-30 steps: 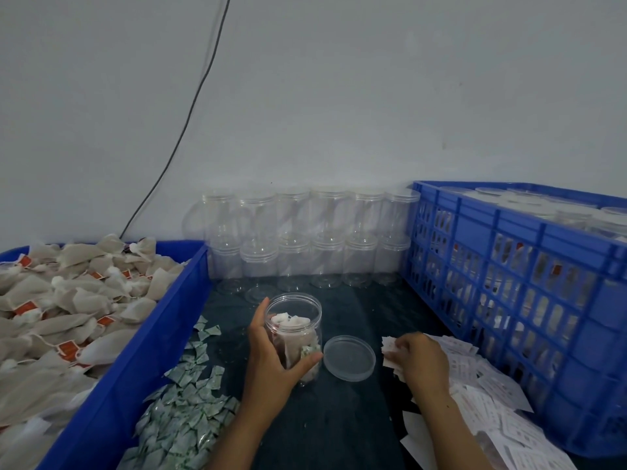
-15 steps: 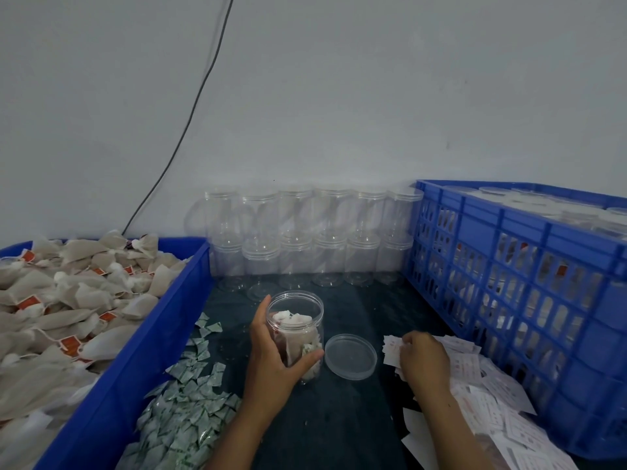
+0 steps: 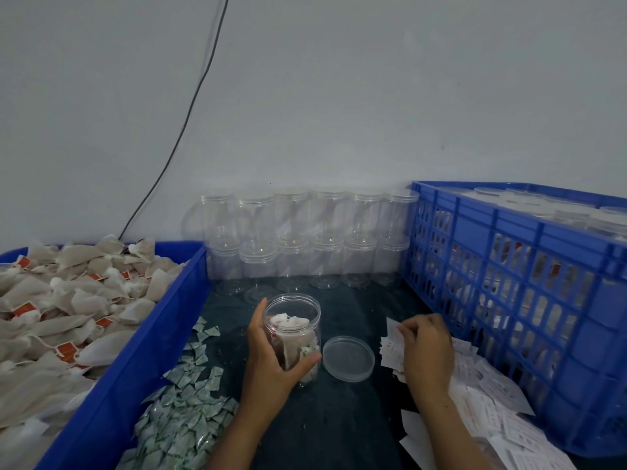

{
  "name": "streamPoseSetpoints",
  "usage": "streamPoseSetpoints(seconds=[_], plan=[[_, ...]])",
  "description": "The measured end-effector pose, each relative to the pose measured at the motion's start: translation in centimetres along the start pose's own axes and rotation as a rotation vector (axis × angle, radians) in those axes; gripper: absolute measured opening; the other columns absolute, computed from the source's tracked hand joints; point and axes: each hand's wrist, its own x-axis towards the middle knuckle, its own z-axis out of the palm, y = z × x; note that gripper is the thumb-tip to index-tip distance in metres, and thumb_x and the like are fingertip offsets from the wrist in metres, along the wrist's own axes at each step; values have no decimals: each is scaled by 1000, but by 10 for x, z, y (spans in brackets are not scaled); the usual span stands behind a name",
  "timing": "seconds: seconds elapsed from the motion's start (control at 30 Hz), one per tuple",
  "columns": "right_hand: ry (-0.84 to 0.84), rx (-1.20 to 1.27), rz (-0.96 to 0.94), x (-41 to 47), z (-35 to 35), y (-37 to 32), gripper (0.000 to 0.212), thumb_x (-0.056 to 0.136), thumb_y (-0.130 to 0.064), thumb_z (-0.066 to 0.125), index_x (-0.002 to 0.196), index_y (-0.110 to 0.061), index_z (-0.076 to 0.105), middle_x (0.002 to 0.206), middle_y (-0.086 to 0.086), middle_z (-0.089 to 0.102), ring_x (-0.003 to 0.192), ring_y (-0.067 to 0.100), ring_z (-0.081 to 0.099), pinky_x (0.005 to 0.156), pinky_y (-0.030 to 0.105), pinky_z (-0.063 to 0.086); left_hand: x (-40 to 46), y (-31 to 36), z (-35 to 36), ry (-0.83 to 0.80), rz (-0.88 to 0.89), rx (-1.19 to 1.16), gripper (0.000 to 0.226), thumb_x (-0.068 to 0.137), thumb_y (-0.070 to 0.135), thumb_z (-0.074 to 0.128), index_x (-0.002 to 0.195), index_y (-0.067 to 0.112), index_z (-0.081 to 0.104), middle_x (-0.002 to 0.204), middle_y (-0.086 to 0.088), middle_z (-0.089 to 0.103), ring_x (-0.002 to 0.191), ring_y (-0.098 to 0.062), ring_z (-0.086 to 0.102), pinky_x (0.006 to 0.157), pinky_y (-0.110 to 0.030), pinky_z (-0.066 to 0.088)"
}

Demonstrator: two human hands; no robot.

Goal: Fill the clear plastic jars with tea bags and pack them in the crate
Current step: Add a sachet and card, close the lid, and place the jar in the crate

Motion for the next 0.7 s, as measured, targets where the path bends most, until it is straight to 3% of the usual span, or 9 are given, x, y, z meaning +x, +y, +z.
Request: streamPoseSetpoints(seconds=[0.13,0.27,0.33,0.4,0.5,0.6,0.7], plan=[[111,233,-71,-2,-9,-21,12,84,-8,69,76,-12,62,83,-1,56,70,11,52,59,17,35,0,-5,0,-11,7,29,124,57,25,91,136,60,1,143,3,33,128,-9,42,102,-23,38],[19,633,67,-6,-17,-46,14,89,-8,63,81,-18,67,81,2,68,68,4,58,61,15,42,0,-8,1,-9,-24,25,128,57,20,92,142,51,1,138,10,35,124,-3,43,99,-17,37],[-18,774,44,-8,-22,-65,20,90,-7,62,78,-23,68,69,-6,66,58,1,54,56,14,44,1,-10,0,-13,-47,8,120,57,18,92,144,40,12,138,9,39,123,-4,46,100,-20,41],[-98,844,-42,-10,-27,-87,18,89,-7,63,78,-20,70,65,-7,66,57,-1,55,55,11,44,1,-9,0,-13,-66,-2,110,56,20,91,138,37,20,134,12,44,119,3,48,94,-14,43],[-285,772,-155,-10,-25,-114,13,85,-8,69,77,-17,72,70,-9,70,64,0,61,59,11,46,1,-7,1,-2,-86,-22,106,50,33,87,135,38,23,131,19,44,114,13,48,88,-8,44],[-485,513,-190,-8,-16,-132,15,85,-13,70,72,-21,69,76,-11,67,72,3,62,62,12,46,2,-7,1,6,-82,-10,108,55,23,90,140,30,24,132,14,47,118,4,50,92,-14,45],[-502,182,-313,-4,-6,-140,13,87,-22,69,74,-24,67,90,-11,55,92,5,48,75,14,35,2,-9,2,11,-74,1,109,56,19,91,141,27,24,132,11,48,118,3,50,90,-10,44]])
